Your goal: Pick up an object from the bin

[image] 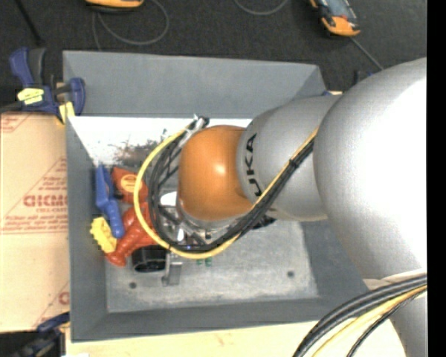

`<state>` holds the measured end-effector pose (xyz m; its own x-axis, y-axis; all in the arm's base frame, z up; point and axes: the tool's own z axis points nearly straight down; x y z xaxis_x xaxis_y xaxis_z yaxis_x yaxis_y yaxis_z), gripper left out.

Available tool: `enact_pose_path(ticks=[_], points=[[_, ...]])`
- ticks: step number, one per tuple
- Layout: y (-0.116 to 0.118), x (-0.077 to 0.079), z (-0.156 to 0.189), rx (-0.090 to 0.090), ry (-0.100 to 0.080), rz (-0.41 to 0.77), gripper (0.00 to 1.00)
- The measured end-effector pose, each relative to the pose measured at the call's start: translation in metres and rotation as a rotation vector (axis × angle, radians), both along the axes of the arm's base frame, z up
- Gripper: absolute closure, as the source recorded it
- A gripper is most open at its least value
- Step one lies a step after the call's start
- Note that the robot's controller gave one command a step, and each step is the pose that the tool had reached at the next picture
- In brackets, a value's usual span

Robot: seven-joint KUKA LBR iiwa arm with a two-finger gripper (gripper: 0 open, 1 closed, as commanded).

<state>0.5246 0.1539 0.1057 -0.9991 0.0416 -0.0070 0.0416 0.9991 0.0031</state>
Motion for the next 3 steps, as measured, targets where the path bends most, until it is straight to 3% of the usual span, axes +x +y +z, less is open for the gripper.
enact_pose_path(ticks=[1,2,3], points=[[-0.003,-0.003,-0.03,-0.003,0.009,0.001,0.0],[0.006,0.006,-0.004,-0.002,0.002,0.108,0.0],[0.018,-0.003,-0.033,-0.004,0.005,0.282,0.0]])
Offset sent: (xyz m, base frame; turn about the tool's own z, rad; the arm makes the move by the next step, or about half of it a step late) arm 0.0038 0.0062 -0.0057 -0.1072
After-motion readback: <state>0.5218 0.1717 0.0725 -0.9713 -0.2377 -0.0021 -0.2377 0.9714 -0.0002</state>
